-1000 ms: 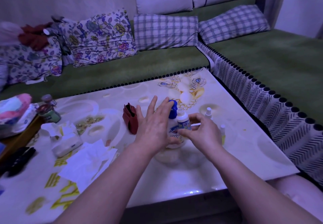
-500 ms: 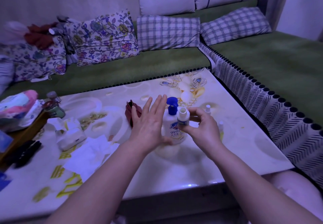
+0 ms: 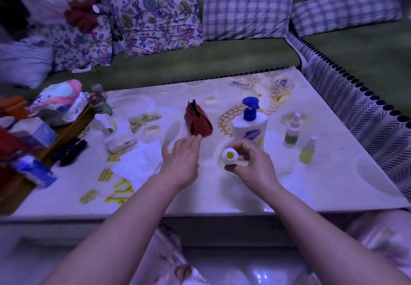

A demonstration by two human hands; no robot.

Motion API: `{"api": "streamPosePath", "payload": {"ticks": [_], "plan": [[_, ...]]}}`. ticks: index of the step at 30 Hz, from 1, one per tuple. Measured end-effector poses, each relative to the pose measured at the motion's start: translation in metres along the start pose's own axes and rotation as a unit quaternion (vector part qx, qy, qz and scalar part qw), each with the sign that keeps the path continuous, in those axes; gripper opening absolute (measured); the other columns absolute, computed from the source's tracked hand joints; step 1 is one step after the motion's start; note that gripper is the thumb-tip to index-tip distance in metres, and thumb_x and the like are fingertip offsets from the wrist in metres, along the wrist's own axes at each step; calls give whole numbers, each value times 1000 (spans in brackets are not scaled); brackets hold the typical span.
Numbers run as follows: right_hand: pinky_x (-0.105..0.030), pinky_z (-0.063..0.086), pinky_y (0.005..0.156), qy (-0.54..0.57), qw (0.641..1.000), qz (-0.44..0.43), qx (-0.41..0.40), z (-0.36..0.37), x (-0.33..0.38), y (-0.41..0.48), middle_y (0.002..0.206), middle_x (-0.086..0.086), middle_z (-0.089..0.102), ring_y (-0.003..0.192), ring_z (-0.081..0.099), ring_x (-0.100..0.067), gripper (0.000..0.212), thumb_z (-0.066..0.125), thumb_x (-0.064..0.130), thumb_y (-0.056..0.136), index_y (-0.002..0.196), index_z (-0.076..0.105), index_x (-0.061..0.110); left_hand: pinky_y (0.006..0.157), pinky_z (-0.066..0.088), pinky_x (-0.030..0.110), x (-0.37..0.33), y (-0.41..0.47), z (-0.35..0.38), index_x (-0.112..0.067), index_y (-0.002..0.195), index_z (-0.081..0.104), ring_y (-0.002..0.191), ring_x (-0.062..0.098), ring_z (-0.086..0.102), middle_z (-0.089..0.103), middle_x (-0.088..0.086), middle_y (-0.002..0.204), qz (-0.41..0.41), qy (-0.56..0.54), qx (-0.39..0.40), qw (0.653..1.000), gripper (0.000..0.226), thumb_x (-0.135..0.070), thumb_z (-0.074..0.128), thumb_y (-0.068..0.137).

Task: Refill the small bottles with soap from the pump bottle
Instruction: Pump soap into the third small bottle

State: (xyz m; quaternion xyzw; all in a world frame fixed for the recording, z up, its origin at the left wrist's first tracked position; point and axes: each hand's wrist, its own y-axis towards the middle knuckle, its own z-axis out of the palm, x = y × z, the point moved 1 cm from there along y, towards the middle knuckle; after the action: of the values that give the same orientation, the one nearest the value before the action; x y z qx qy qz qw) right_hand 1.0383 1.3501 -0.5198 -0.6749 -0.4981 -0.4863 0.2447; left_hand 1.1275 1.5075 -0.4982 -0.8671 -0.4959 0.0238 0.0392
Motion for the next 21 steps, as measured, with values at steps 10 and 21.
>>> {"api": "streamPosePath", "payload": {"ticks": [10,21], "plan": [[-19,46,76,-18,1000,-7,21,26,-5,-1,87,20,68,87,63,5,41,80,12,65,81,56,42,94,37,43,53,-5,12,-22,144,30,129,28,32,44,3,140,-146,-38,18,988,59,-13,47,89],[-19,45,74,-28,998,45,33,39,-19,-8,87,20,69,86,63,6,35,80,15,65,89,63,34,97,32,41,60,4,52,-30,127,54,123,23,38,57,-5,126,-140,-93,24,986,42,-39,57,86]]}}
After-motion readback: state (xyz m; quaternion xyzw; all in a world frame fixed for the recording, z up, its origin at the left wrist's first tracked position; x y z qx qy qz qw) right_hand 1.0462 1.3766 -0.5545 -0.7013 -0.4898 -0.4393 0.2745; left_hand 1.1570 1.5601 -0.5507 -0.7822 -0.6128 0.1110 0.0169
